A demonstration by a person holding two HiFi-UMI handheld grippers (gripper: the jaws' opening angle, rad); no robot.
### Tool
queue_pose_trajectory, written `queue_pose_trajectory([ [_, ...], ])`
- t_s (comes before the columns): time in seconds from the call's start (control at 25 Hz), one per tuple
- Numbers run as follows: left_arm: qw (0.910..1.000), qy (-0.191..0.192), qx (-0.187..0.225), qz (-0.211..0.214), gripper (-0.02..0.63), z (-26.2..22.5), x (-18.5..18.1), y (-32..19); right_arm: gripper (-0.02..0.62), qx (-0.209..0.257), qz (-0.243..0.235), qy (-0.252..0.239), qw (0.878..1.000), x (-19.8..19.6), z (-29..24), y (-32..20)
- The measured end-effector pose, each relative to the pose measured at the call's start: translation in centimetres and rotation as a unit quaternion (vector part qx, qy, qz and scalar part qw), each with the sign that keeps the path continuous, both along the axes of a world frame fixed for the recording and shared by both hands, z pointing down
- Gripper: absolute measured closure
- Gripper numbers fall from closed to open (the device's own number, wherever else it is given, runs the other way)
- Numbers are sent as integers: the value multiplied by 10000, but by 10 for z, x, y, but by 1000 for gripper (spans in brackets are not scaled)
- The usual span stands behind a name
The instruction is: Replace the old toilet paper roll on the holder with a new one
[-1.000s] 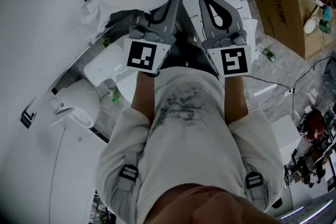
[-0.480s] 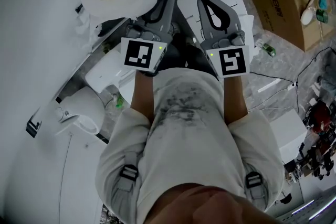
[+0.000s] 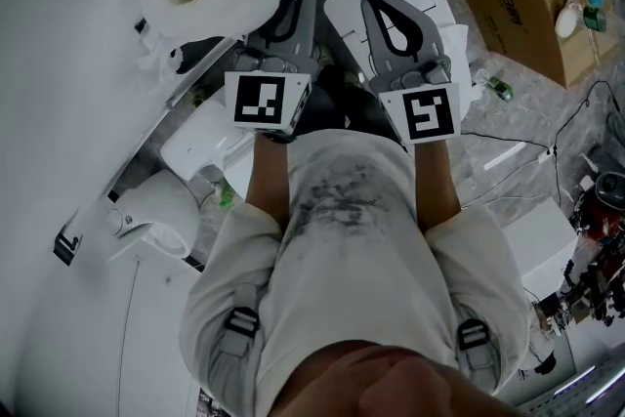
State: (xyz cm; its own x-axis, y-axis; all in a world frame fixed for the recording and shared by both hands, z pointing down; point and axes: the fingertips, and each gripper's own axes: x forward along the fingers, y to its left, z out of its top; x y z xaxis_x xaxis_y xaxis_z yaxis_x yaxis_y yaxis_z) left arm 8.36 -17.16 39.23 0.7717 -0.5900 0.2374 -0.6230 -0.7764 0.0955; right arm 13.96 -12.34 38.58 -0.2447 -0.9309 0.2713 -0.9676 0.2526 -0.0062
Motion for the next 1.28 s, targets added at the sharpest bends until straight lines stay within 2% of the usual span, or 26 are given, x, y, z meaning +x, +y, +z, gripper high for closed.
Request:
queue_pose_trajectory([
  [0.32,9994,-203,-55,-277,591,3,3,-3,592,52,83,-33,9999,3,-3,-5],
  [0.64,9986,-300,107,-424,591,0,6,-8,592,115,180,-65,9998,6,-6,-12],
  [1.12,9960,-664,298,-526,591,0,10,-11,593,159,361,-41,9992,8,-6,-21],
  [1.28,9966,-659,316,-372,591,0,18,-9,592,177,397,-75,9990,11,-6,-22],
])
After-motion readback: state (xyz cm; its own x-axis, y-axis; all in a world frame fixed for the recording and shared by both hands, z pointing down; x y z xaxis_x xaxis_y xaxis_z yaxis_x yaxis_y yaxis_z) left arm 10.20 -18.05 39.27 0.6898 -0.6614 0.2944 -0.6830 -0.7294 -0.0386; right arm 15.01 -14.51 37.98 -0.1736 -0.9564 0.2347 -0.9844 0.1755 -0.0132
